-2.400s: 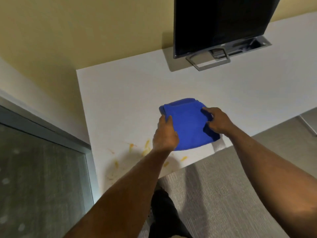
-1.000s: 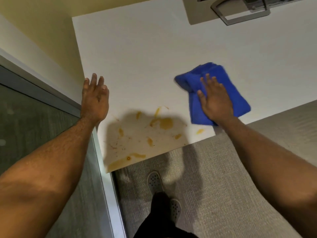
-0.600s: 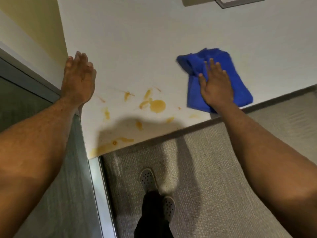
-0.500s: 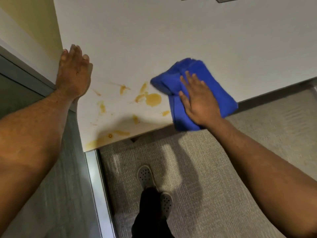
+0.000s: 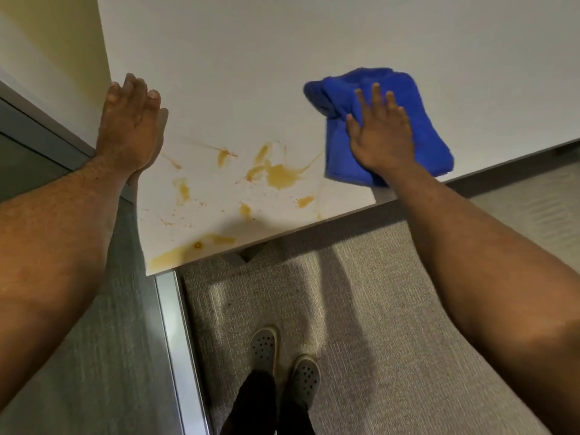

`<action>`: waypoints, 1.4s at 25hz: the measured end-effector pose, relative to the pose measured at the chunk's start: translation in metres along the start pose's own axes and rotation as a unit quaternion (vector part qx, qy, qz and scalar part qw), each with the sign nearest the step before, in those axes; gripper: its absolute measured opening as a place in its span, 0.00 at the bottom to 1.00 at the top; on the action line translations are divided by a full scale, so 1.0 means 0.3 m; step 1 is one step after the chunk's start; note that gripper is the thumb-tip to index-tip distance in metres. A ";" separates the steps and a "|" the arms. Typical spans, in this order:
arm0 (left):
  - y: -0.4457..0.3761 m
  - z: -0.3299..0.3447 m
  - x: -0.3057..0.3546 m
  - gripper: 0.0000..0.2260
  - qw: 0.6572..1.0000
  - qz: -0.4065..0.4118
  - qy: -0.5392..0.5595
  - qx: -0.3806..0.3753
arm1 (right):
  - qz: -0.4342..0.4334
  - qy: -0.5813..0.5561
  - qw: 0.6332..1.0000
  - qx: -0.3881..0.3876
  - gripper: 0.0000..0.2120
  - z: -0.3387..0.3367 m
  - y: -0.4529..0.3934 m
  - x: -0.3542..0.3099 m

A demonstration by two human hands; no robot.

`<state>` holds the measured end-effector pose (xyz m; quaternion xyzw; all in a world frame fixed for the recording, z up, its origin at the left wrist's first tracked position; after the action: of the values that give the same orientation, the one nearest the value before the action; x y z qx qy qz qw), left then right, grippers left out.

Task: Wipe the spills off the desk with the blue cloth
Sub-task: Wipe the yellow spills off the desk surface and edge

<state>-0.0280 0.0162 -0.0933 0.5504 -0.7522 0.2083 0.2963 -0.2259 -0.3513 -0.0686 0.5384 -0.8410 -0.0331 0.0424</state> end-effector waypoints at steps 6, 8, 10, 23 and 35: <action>0.011 -0.010 0.008 0.34 0.999 -0.015 0.042 0.003 | -0.085 0.062 0.994 -0.016 0.30 -0.006 0.072 -0.064; 0.030 -0.005 0.023 0.29 0.998 -0.025 0.058 0.008 | -0.059 0.049 0.997 -0.018 0.29 -0.009 -0.011 -0.023; 0.036 -0.005 0.028 0.27 0.995 -0.021 0.092 0.013 | -0.041 0.033 0.999 -0.001 0.28 -0.017 -0.113 -0.040; 0.012 -0.020 0.039 0.31 0.998 0.001 0.067 0.012 | -0.048 -0.027 0.997 0.059 0.29 -0.027 -0.003 -0.025; 0.028 0.007 0.015 0.36 0.993 -0.053 0.093 -0.046 | -0.162 -0.056 0.983 0.061 0.30 -0.018 0.166 -0.098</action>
<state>-0.0375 0.0144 -0.0917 0.5535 -0.7000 0.2074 0.4007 -0.2579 -0.3040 -0.0592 0.6665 -0.7440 -0.0181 -0.0440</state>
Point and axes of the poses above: each hand's wrist, its own y-axis away from the middle knuckle, its own z-axis out of the palm, x = y × z, the point moved 7 cm from there along -y, towards the middle knuckle, and after that the axes turned 9 degrees about y, right-handed, at the moved point
